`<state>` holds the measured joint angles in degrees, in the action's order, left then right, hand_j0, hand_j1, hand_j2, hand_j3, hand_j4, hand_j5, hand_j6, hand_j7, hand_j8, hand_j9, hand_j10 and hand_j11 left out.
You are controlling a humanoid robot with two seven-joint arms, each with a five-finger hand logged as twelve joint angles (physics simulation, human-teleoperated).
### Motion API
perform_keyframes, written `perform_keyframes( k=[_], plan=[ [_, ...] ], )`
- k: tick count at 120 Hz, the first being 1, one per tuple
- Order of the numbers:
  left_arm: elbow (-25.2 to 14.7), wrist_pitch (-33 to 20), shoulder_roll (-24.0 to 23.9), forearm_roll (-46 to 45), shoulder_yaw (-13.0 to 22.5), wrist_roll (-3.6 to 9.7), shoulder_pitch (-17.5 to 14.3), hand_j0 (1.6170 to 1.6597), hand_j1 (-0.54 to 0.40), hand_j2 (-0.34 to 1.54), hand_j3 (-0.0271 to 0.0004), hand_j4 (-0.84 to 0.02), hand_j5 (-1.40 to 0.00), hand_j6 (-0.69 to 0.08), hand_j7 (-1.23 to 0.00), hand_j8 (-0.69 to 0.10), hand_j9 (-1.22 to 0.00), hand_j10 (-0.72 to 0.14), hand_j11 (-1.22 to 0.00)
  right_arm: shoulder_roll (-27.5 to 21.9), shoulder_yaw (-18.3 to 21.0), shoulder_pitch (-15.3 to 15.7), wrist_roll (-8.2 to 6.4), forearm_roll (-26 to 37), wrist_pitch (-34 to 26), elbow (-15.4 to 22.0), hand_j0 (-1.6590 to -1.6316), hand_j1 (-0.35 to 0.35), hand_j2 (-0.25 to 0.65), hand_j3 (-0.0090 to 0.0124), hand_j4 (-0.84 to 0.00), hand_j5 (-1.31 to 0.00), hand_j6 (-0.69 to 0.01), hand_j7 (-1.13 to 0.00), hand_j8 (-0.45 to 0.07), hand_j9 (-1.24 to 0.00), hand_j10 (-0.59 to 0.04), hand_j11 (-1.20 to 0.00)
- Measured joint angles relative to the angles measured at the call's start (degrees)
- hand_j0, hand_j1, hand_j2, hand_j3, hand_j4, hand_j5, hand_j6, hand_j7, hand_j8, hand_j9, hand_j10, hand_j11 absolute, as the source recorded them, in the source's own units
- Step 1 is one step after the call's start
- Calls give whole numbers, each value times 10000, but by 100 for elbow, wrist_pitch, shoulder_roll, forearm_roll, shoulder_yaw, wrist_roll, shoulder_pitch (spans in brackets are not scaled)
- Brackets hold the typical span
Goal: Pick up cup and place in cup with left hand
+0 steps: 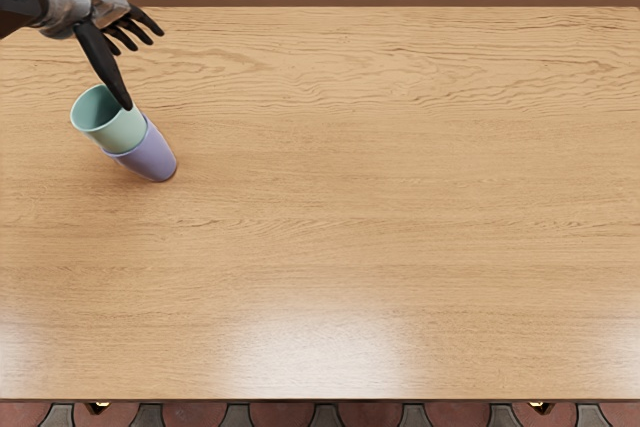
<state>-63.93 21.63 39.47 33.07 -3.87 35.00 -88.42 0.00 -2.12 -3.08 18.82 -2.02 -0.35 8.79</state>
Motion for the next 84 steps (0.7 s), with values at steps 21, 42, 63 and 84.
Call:
perform_keyframes(
  k=[21, 42, 63, 84],
  plan=[
    [-33, 0, -48, -108, 1, 0, -17, 16580, 1308, 377, 0, -1866, -2382, -1875, -2380, -1872, -2379, -1859, -2378, 0, 0, 0, 0, 0, 0, 0, -16581, -3491, 0, 0, -3, 0, -4, 0, -3, 0, -2, 0],
    [-193, 21, -95, -467, -4, 0, -85, 16580, 1308, 377, 0, -1865, -2382, -1874, -2380, -1870, -2378, -1858, -2377, 0, -1, 0, 1, -1, 1, 0, -16581, -3491, 0, 0, -3, 0, -4, 0, -3, 0, -2, 0],
    [-746, 34, 131, -1076, -6, 0, -227, 16580, 1307, 375, 0, -1860, -2381, -1868, -2379, -1865, -2378, -1854, -2377, 0, -5, 0, 4, -1, 5, 0, -16581, -3491, 0, 0, -3, 0, -4, 0, -3, 0, -2, 0],
    [-1538, 54, 792, -1888, -89, 0, -156, 16580, 1305, 371, 0, -1859, -2380, -1866, -2379, -1863, -2377, -1853, -2376, 0, -8, -6, 5, -6, 8, 6, -16581, -3491, 0, 0, -3, 0, -4, 0, -3, 0, -2, 0]
  ],
)
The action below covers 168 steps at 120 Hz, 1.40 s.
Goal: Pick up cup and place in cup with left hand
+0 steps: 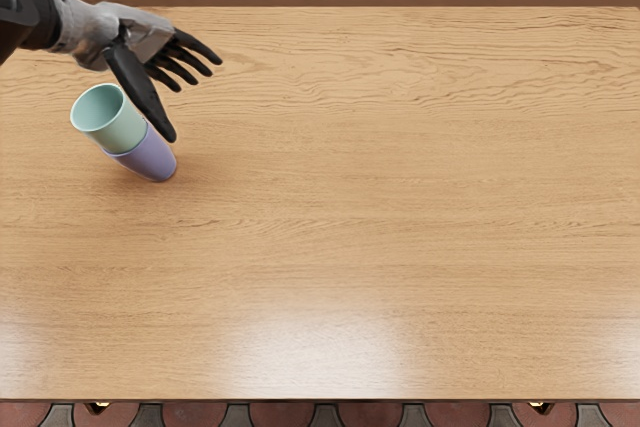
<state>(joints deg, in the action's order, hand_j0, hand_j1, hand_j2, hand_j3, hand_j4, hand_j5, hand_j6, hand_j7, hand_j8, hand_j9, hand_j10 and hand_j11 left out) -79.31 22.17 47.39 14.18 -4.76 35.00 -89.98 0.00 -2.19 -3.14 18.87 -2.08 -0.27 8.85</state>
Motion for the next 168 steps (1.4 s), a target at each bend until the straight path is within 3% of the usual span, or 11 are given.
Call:
perform_keyframes(
  k=[25, 39, 56, 80, 104, 131, 168],
  plan=[
    [-805, 492, 888, -1472, -164, 0, 100, 16581, 1303, 367, 0, -1851, -2379, -1855, -2378, -1854, -2377, -1847, -2376, 0, -4, -20, -2, -1, 1, 13, -16581, -3491, 0, 0, -2, 0, -4, 0, -3, 0, -2, 0],
    [-1109, 1004, 1479, -2322, -188, 0, 477, 16581, 1292, 363, 0, -1851, -2387, -1854, -2386, -1852, -2385, -1848, -2384, 0, -4, -26, 1, -2, 107, 16, -16581, -3490, -1, 0, -2, 0, -3, 0, -3, 0, -2, 0],
    [-1471, 1215, 2184, -2887, -190, 0, 957, 16581, 1168, 382, 0, -1943, -2519, -1944, -2518, -1944, -2518, -1944, -2517, 0, -2, -28, 2, -2, 232, 19, -16581, -3491, 0, 0, -2, 0, -3, 0, -3, 0, -2, 0],
    [-1602, 1281, 2354, -3123, -185, 0, 1820, 16581, 922, 416, 0, -2127, -2780, -2127, -2780, -2130, -2780, -2135, -2779, 0, -1, -29, 3, -3, 274, 20, -16581, -3491, 0, 0, -2, 0, -3, 0, -2, 0, -1, 0],
    [-1588, 1289, 2354, -3150, -179, 0, 1845, 16581, 891, 419, 0, -2145, -2811, -2143, -2811, -2147, -2811, -2154, -2811, 0, -1, -29, 3, -3, 278, 20, -16581, -3491, -1, 0, -2, 0, -2, 0, -2, 0, -1, 0],
    [-1545, 1290, 2351, -3168, -148, 0, 1877, 16581, 2432, 159, 0, -860, -1139, -859, -1140, -863, -1140, -870, -1139, 0, -1, -29, 3, -3, 275, 20, -16581, -3491, -1, 0, -2, 0, -2, 0, -2, 0, -1, 0],
    [-1439, 1291, 2442, -3483, -163, 0, 1962, 16581, 3101, 44, 0, -300, -410, -299, -411, -304, -411, -312, -411, 0, -1, -29, 3, -3, 274, 20, -16581, -3491, -1, 0, -1, 0, -2, 0, -2, 0, -1, 0]
  ],
)
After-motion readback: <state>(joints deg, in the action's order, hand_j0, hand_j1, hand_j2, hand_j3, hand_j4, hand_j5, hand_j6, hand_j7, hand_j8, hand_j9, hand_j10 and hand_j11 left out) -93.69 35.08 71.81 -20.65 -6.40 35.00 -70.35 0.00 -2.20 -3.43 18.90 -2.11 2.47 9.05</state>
